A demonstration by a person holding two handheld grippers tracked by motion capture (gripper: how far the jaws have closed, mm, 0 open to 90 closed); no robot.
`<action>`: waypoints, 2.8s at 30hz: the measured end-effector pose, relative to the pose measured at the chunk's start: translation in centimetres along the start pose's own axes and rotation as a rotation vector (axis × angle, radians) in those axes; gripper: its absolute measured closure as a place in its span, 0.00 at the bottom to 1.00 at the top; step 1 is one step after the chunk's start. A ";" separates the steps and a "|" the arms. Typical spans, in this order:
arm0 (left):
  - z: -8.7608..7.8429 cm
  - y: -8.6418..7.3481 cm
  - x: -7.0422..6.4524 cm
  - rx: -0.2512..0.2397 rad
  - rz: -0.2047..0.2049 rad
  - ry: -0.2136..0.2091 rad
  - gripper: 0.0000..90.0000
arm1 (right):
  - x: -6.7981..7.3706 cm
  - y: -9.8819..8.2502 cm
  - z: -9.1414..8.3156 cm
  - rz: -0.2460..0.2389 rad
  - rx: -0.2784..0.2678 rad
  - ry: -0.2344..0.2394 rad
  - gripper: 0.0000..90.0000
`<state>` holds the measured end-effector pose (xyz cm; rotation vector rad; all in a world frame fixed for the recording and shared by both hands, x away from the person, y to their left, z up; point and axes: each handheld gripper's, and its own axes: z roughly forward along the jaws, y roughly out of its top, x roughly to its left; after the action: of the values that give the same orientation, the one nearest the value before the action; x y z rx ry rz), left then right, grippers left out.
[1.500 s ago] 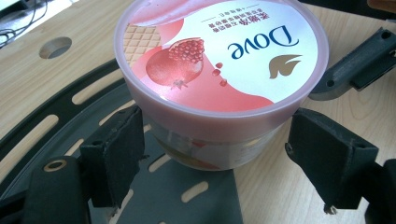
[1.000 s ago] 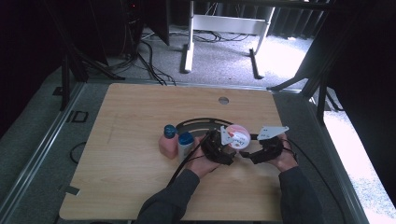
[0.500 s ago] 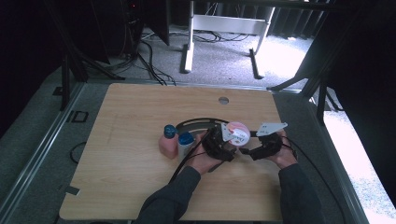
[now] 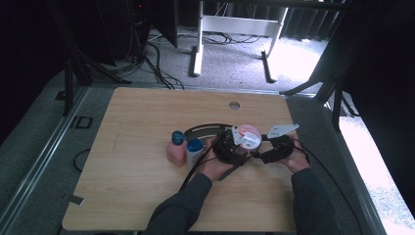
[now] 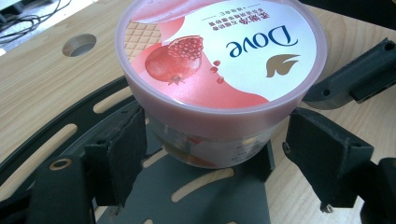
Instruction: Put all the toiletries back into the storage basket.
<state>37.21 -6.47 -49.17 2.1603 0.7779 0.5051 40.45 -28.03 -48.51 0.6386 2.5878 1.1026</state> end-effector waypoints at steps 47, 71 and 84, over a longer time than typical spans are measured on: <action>3.6 -0.9 0.9 0.108 -0.110 -0.031 0.30 | -1.6 -0.4 3.2 0.021 0.176 -0.017 0.21; 3.4 -0.9 0.8 0.102 -0.098 -0.033 0.37 | -1.5 -0.6 1.6 0.037 0.156 -0.048 0.22; 3.2 -0.9 0.6 0.100 -0.115 -0.064 0.43 | -1.8 -3.2 1.7 0.111 0.134 -0.007 0.27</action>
<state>39.20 -7.28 -51.84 2.1971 0.9025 0.3426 41.80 -29.82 -51.88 0.8237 2.6660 0.9613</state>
